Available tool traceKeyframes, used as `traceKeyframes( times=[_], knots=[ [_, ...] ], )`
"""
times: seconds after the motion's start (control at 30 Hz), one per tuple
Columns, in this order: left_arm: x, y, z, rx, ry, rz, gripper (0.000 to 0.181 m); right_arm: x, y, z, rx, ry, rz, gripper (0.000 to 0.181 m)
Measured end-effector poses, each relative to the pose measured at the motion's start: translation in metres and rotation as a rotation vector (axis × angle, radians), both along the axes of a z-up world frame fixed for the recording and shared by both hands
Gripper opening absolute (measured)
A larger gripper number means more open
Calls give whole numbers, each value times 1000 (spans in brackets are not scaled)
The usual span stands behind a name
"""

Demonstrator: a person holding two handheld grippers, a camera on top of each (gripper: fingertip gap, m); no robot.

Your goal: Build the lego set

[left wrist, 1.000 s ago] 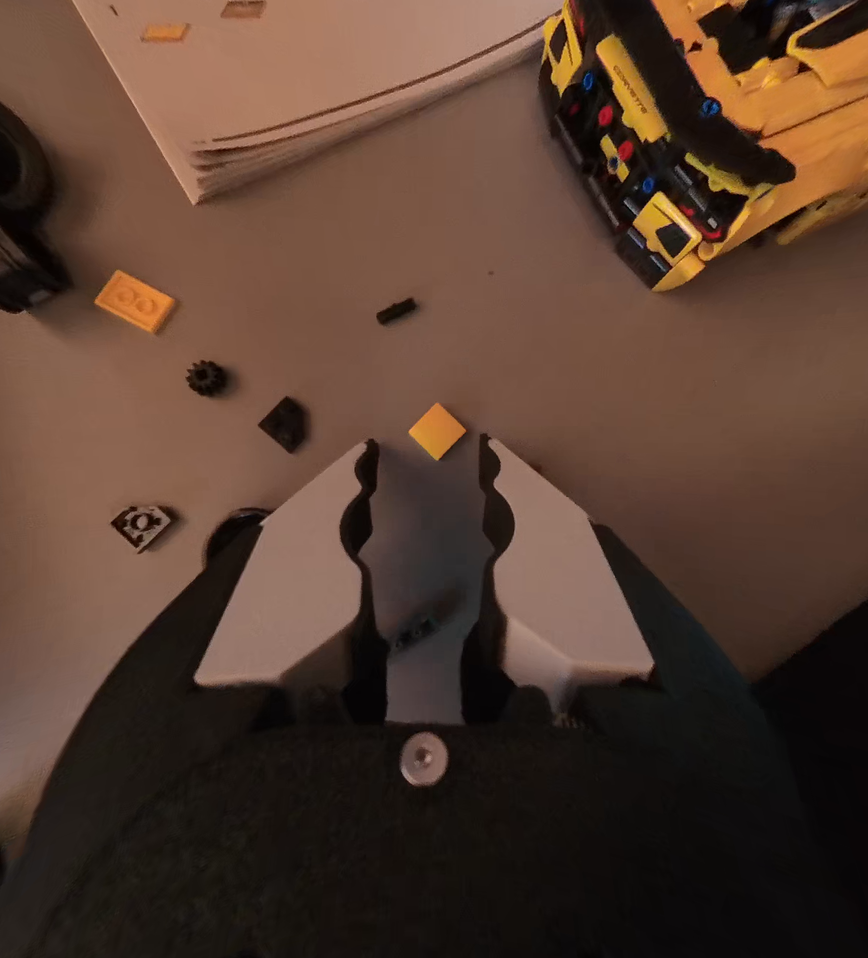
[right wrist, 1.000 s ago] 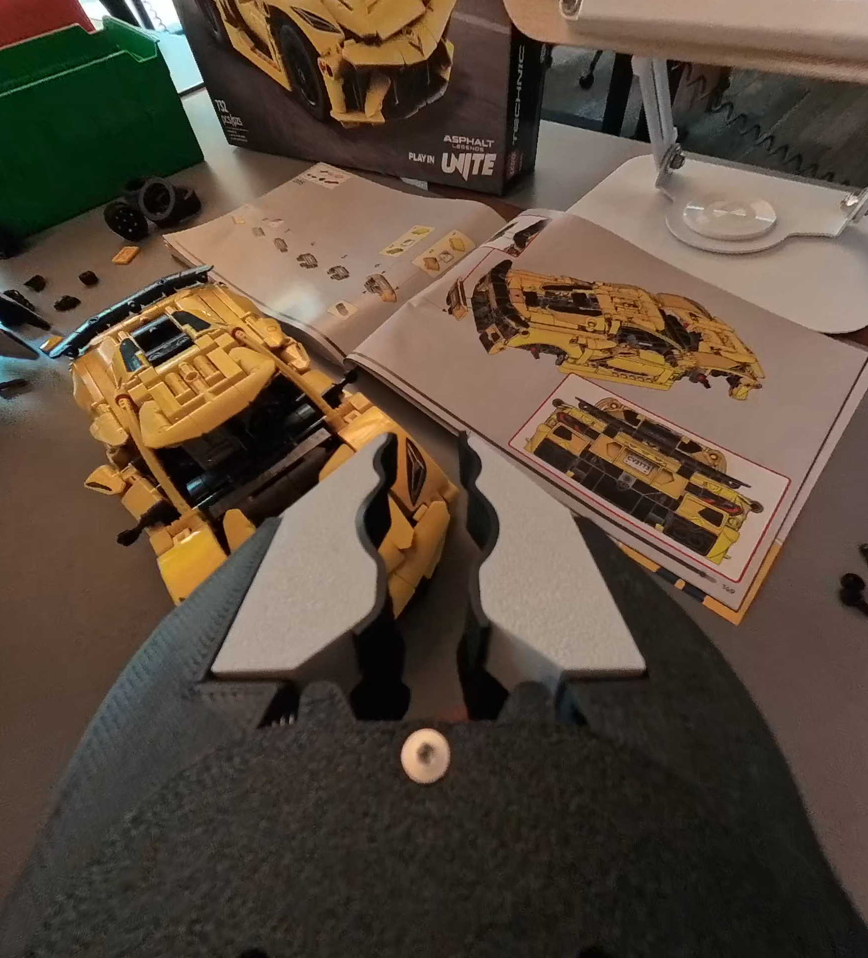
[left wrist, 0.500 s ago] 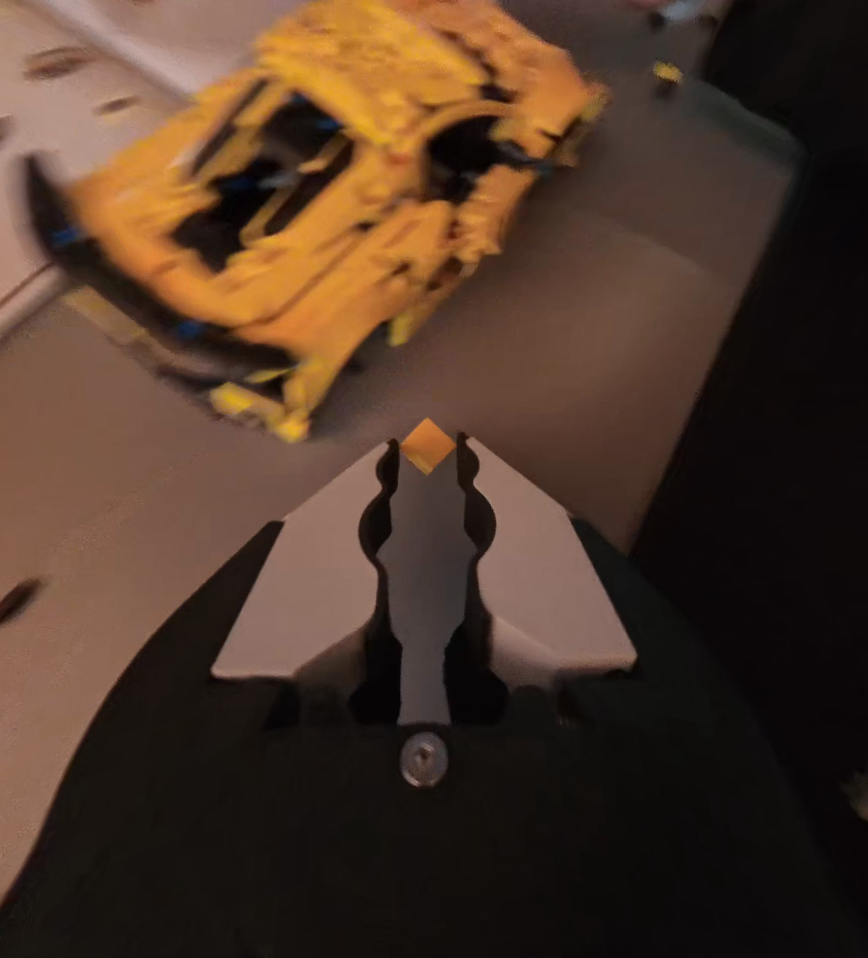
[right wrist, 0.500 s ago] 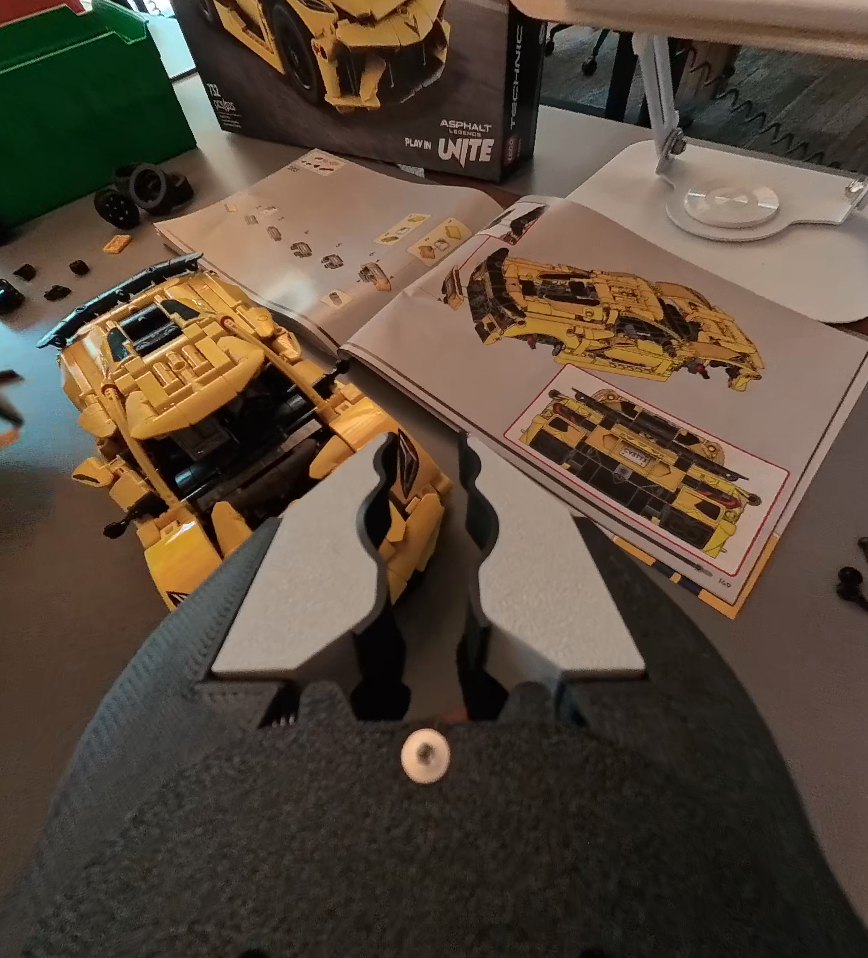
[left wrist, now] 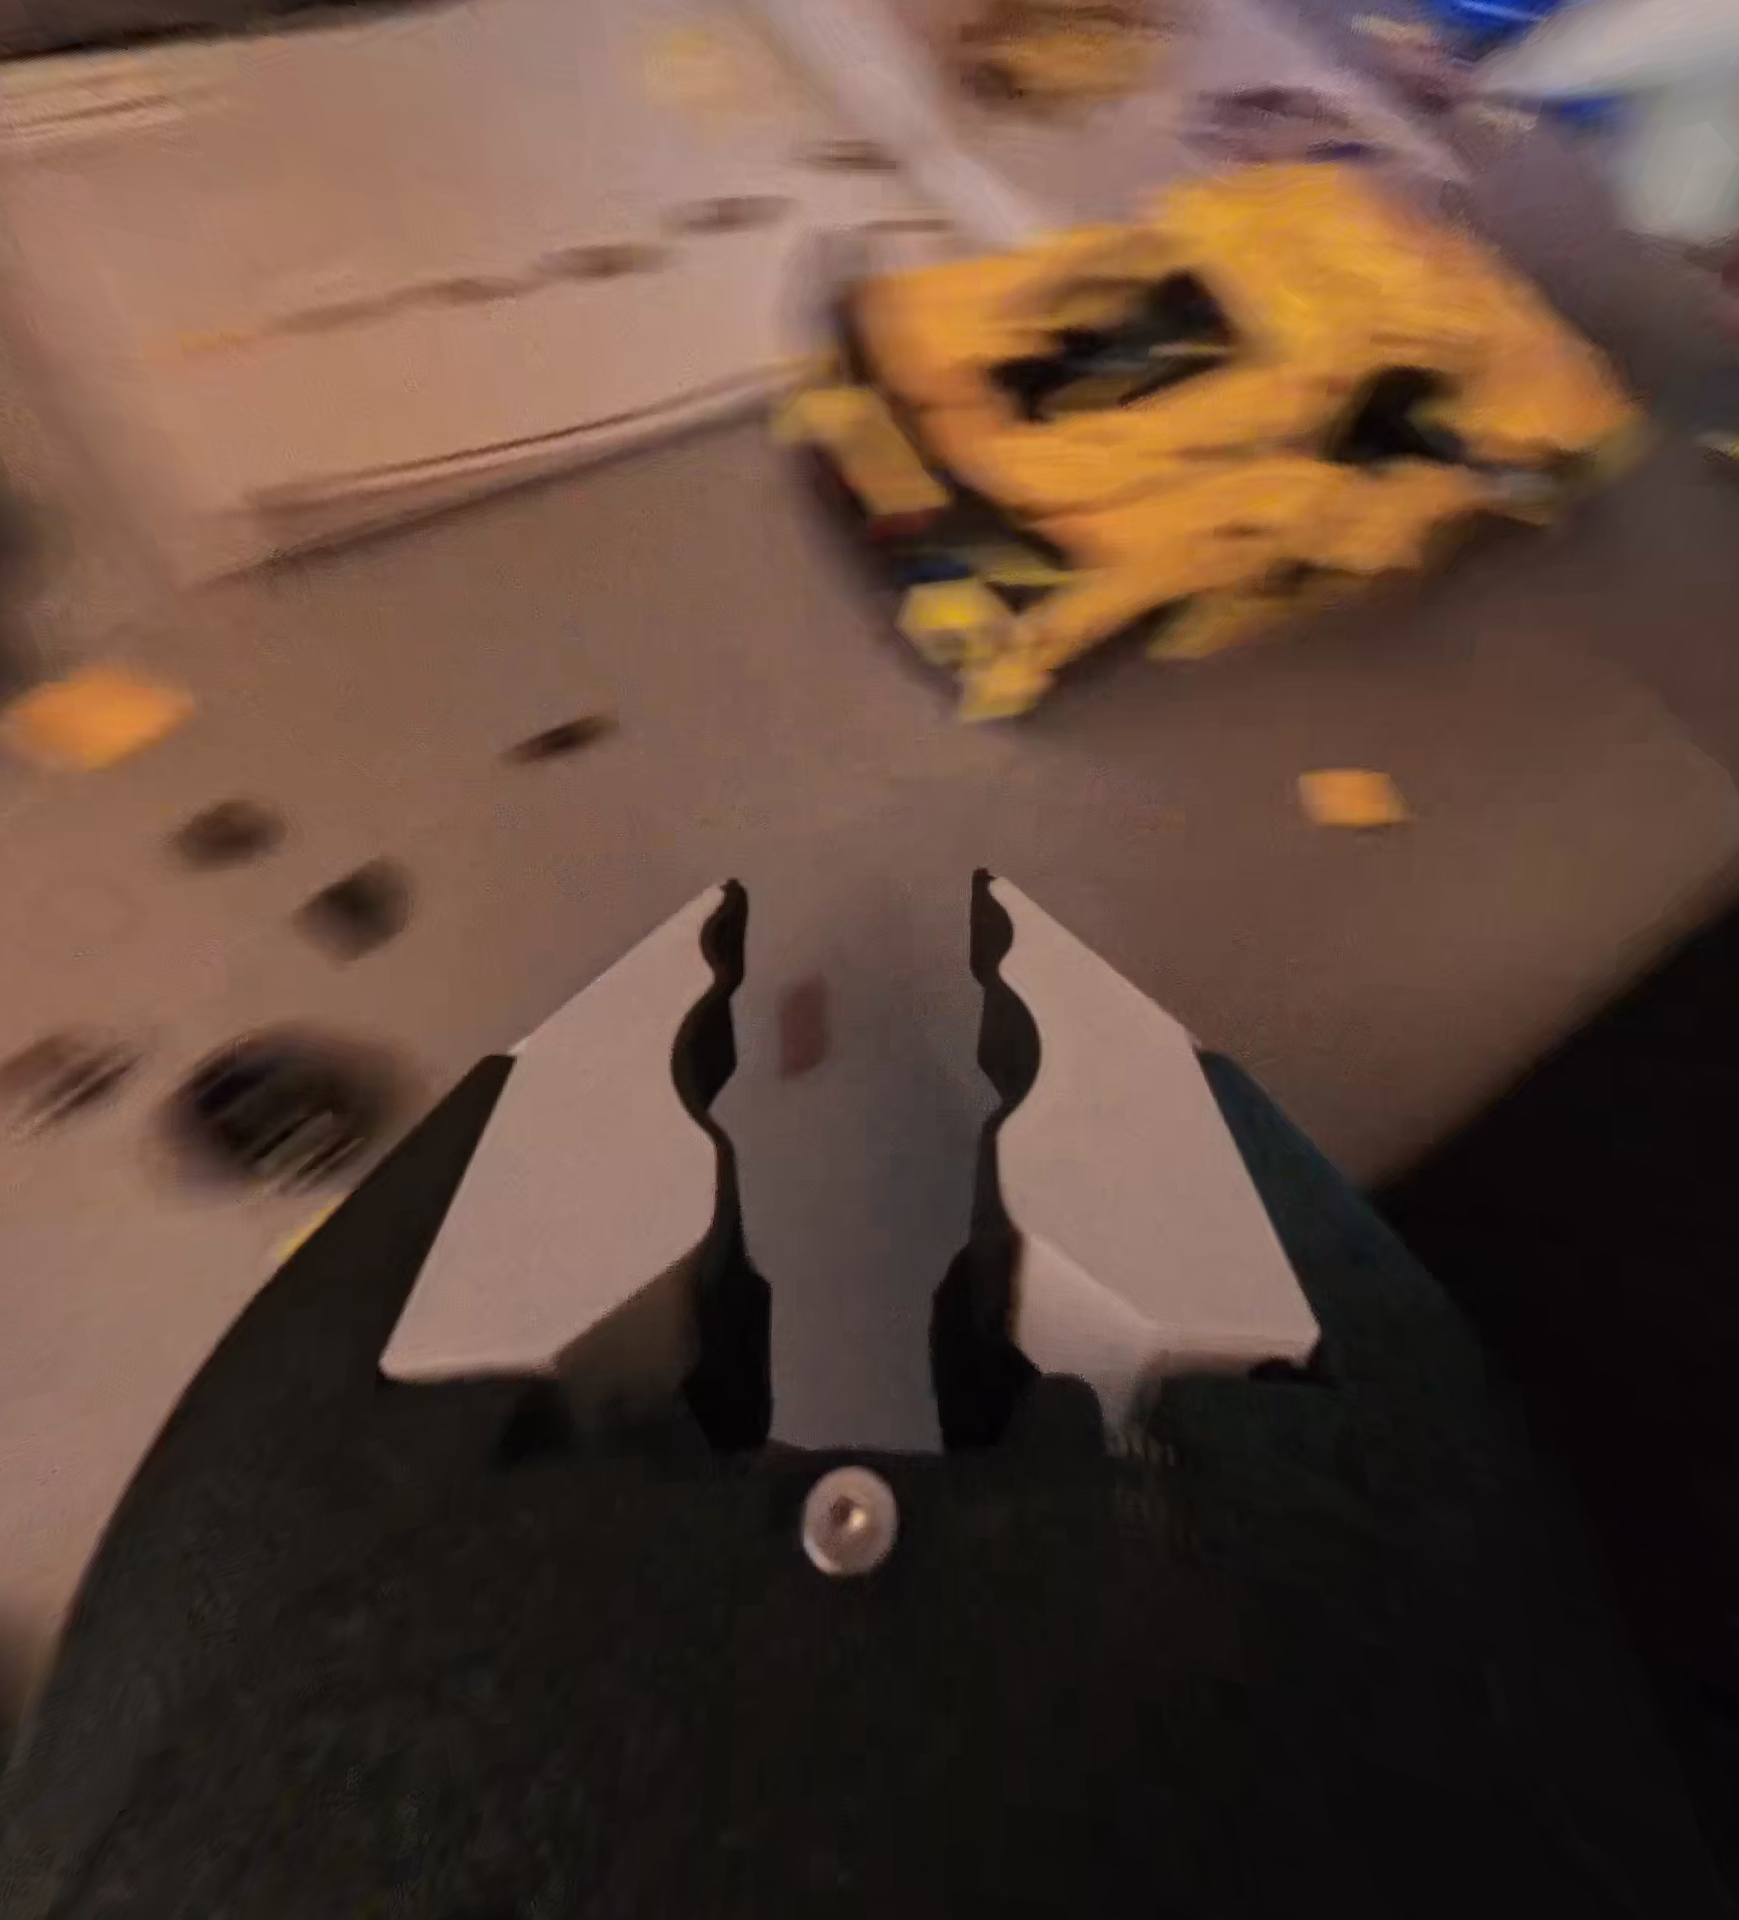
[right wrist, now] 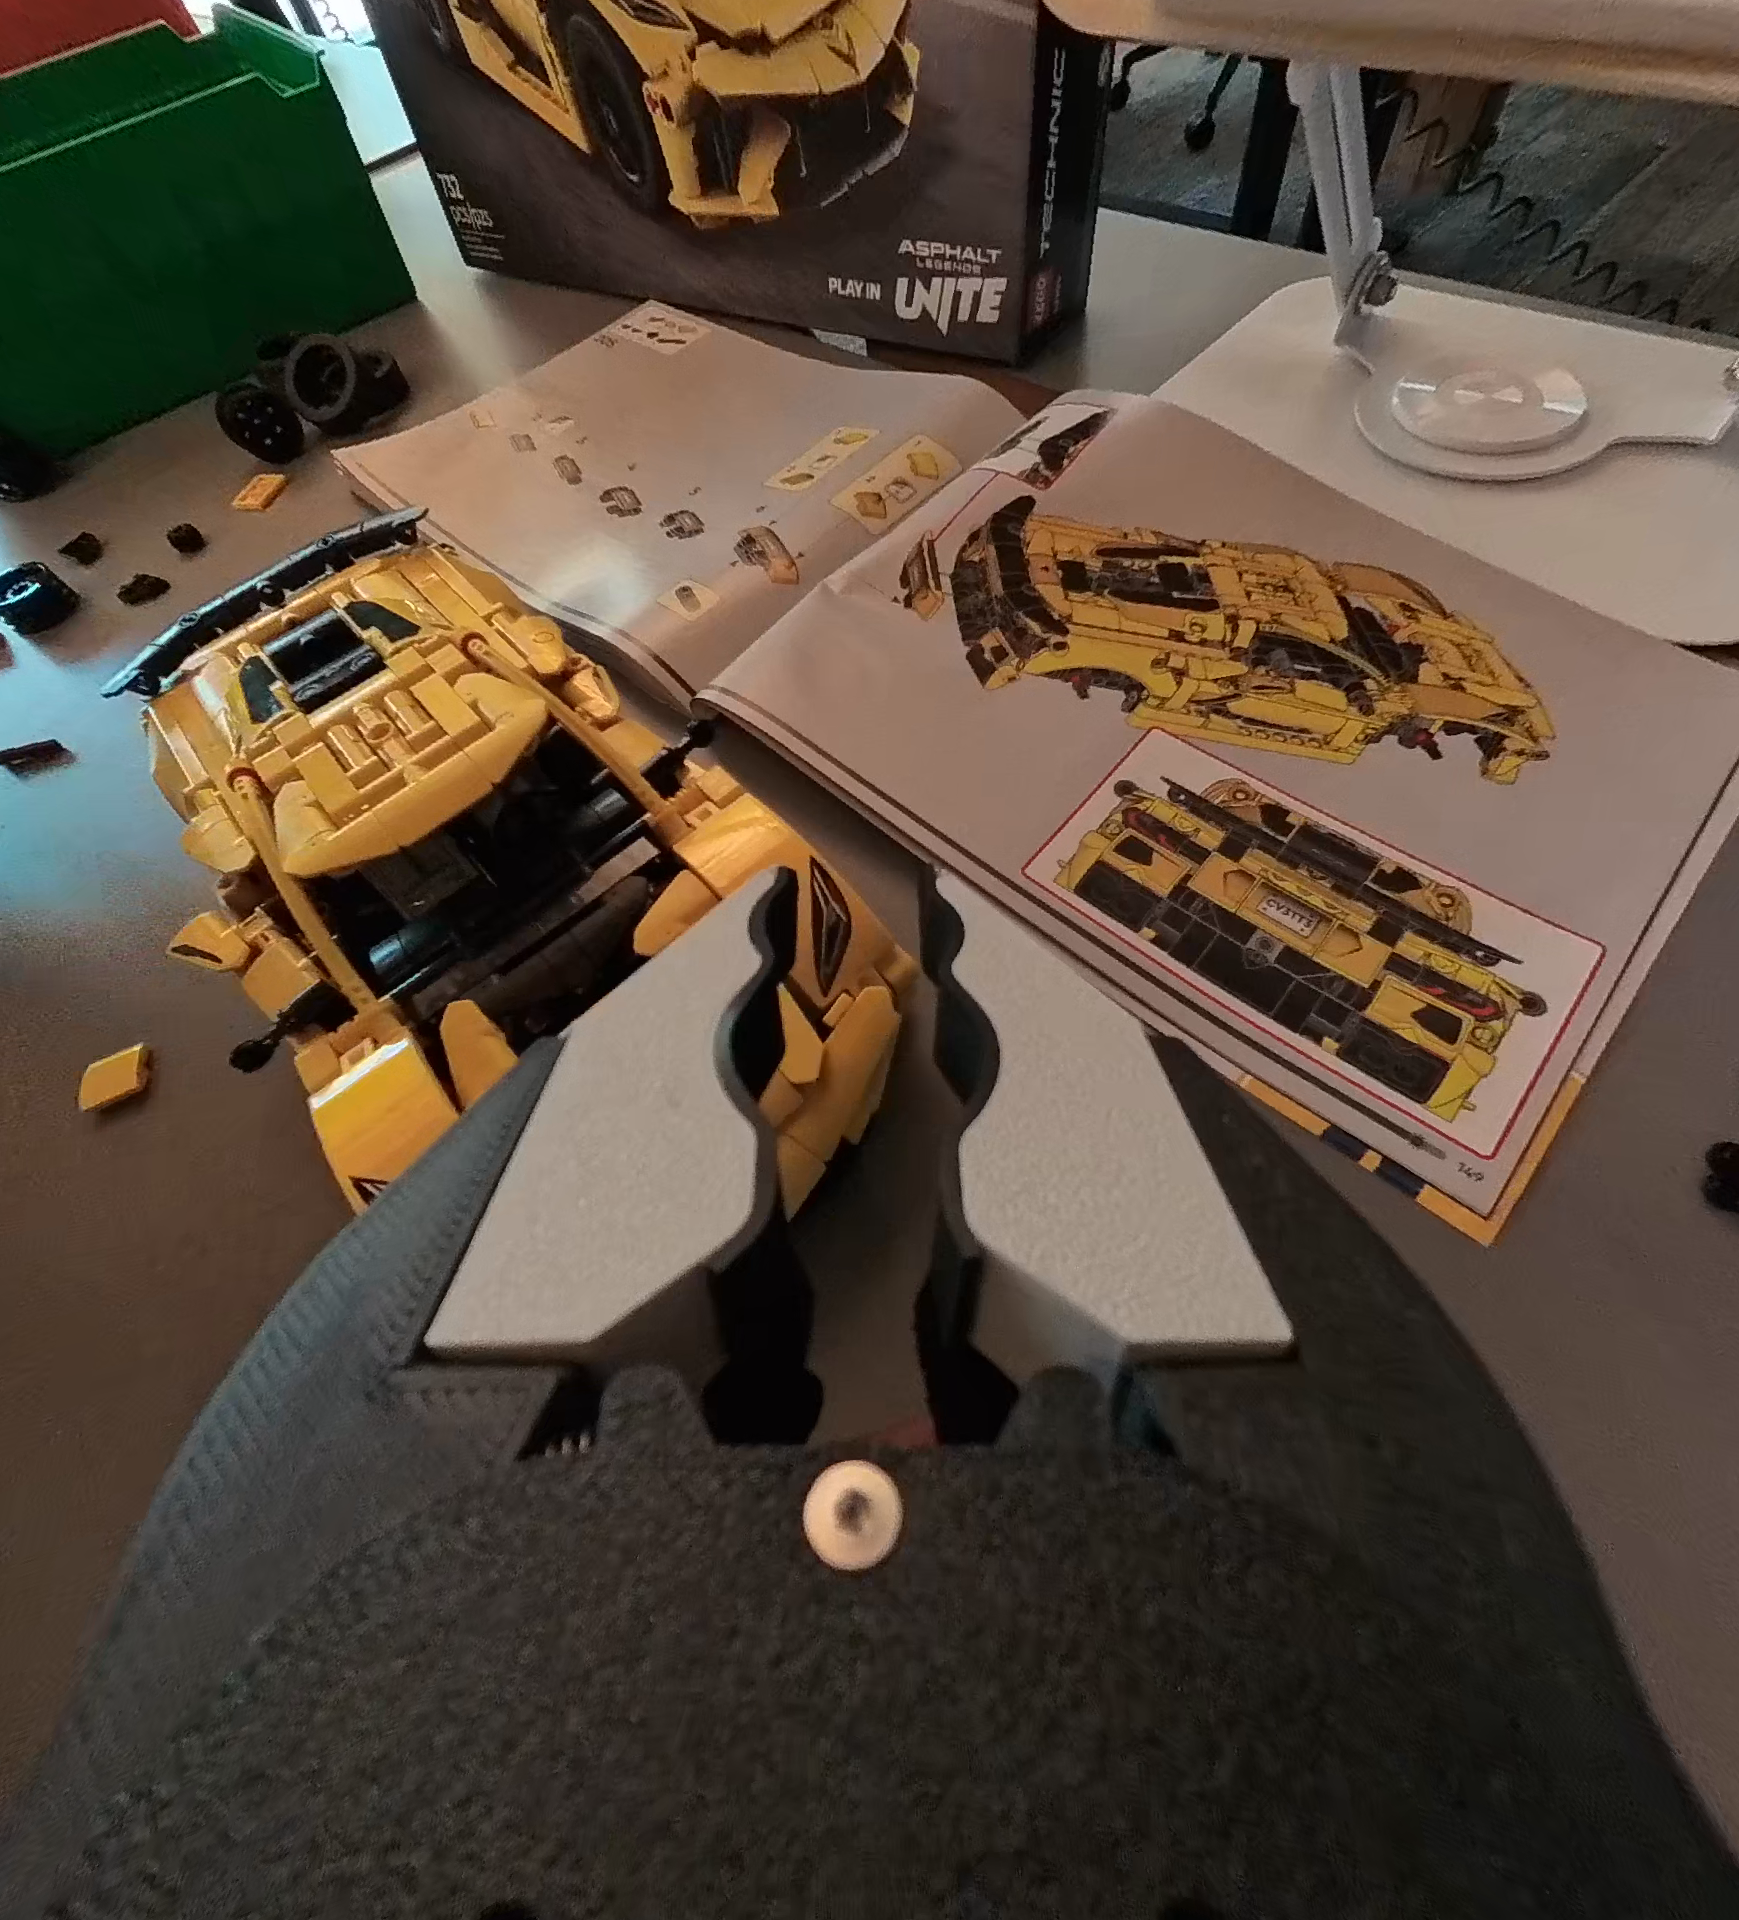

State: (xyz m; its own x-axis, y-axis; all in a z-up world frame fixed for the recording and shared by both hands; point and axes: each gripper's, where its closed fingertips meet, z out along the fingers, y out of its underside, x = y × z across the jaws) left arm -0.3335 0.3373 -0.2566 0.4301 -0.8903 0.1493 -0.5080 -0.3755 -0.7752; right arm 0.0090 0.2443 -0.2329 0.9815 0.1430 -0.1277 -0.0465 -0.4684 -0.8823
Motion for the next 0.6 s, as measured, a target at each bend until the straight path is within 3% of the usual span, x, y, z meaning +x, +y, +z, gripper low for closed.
traceKeyframes(
  times=[0.07,0.13,0.3,0.43,0.5,0.6],
  knots=[
    [-56,40,-5,42,51,194,43,-1,1,-1,-4,2,5,23],
    [-84,51,-14,24,97,252,43,-3,1,-1,-6,-1,9,23],
    [-79,49,-26,-116,35,200,40,-4,1,-1,-7,4,9,23],
    [-84,53,-41,-85,130,188,36,-1,0,3,9,11,-3,23],
    [-83,51,-42,-70,144,170,17,-1,0,5,21,23,-1,23],
    [-84,54,-42,-55,162,183,16,-5,2,7,31,36,9,23]
  ],
)
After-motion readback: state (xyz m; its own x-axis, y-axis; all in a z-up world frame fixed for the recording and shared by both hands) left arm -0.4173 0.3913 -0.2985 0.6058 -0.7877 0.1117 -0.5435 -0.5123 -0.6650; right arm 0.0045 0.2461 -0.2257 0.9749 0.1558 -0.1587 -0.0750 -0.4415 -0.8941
